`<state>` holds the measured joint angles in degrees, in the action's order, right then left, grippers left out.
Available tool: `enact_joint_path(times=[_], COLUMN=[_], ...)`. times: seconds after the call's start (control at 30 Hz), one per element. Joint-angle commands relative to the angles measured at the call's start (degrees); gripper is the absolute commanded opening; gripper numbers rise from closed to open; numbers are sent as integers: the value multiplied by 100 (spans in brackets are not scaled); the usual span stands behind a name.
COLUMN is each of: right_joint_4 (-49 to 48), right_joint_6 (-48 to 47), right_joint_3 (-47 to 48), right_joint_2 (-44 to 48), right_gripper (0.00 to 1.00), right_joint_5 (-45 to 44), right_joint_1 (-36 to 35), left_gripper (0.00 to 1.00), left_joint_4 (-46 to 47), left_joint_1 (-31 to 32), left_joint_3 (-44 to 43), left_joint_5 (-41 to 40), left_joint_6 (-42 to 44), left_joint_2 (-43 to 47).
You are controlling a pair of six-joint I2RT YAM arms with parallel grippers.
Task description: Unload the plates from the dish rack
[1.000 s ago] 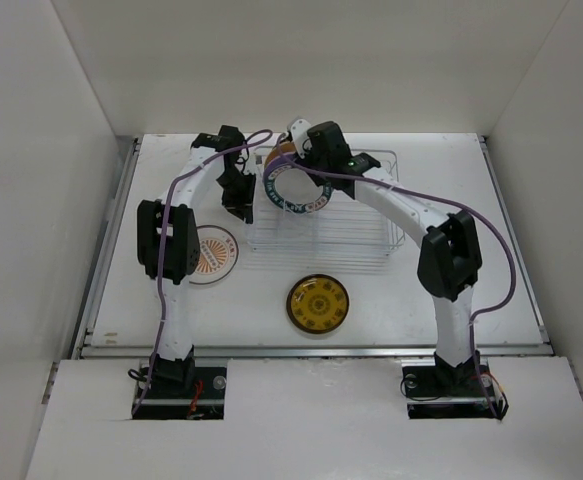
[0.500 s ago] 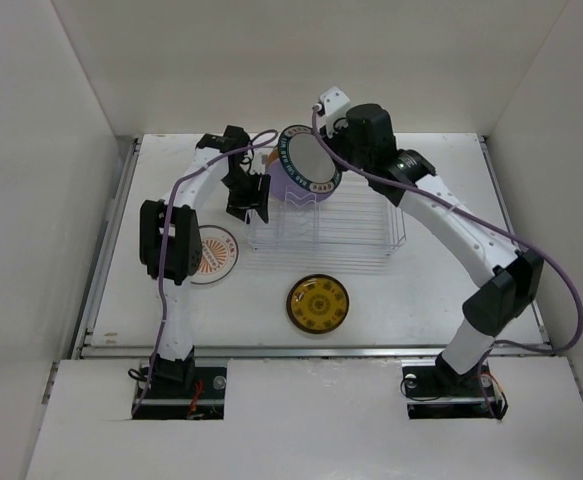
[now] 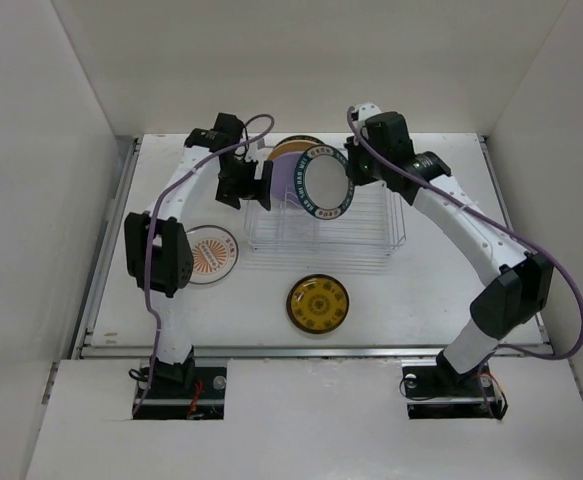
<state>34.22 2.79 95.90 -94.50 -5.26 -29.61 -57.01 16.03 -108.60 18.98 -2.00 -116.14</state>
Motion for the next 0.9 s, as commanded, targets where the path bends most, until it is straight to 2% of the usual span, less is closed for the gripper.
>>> enact_joint_path(times=[0.0,0.1,0.17,0.3,0.47,0.73,0.8,0.87], right_joint_4=[-249,-712,-986,-1513,-1988,-2604,-2745,-2745], right_joint_6=[1055,1355,1671,2050,2103,2270,2270,2270], right_joint_3=[9,-290,-483,-940,-1275,-1679,-1741,-1741], right_joint_2=[265,414,467,520,792,845,845,784], right_gripper=[0,0,0,0,0,0,0,0], right_joint_5=[524,1393,1999,2554,2907,3812,4102,4155], right_joint_1=[297,403,403,403,403,403,403,403], left_gripper=[83,83,79,76,76,76,72,45], left_joint_4=[191,348,577,481,-2,59,59,-64], left_joint_1=[-4,-4,-4,58,58,58,58,58], left_joint_3=[-4,83,154,155,23,23,-38,-39], left_joint_5=[-44,-44,184,484,773,1317,1554,2055], left_joint_6=[59,112,190,437,710,710,771,911], left_joint_2=[846,1205,1409,1550,1191,1058,1058,1119])
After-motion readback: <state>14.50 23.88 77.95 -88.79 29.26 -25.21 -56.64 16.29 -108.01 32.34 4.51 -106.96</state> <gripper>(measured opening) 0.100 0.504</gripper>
